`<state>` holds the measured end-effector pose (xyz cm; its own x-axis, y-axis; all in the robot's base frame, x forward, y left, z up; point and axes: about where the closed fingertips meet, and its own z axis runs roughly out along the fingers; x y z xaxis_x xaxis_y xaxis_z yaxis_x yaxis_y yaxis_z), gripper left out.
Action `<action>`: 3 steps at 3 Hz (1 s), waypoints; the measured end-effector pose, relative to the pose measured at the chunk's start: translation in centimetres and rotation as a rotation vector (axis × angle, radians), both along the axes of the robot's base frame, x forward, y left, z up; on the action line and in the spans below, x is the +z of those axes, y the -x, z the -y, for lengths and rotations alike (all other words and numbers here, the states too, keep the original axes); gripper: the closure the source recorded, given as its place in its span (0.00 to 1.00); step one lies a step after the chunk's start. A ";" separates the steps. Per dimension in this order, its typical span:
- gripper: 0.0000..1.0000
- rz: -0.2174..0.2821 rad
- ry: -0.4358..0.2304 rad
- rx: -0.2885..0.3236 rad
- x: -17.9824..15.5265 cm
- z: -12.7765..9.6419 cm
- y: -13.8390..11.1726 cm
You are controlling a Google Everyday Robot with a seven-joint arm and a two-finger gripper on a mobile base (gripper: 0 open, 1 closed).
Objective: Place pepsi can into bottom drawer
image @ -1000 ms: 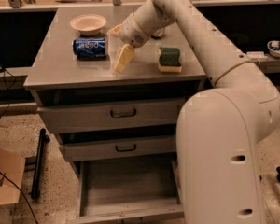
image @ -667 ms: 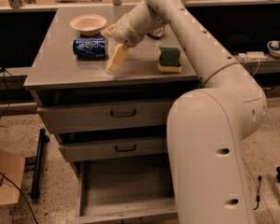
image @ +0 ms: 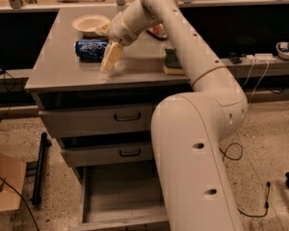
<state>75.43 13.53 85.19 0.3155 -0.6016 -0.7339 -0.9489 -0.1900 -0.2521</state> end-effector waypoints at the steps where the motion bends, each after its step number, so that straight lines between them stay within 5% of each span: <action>1: 0.15 -0.007 -0.011 0.012 -0.6 -1.0 -0.8; 3: 0.77 0.005 -0.014 0.013 -0.6 -1.3 -1.7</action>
Offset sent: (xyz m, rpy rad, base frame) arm 0.0420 0.0119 -0.0003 0.0255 0.0108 0.0231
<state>77.11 14.84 84.59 0.3267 -0.5872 -0.7406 -0.9451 -0.1991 -0.2591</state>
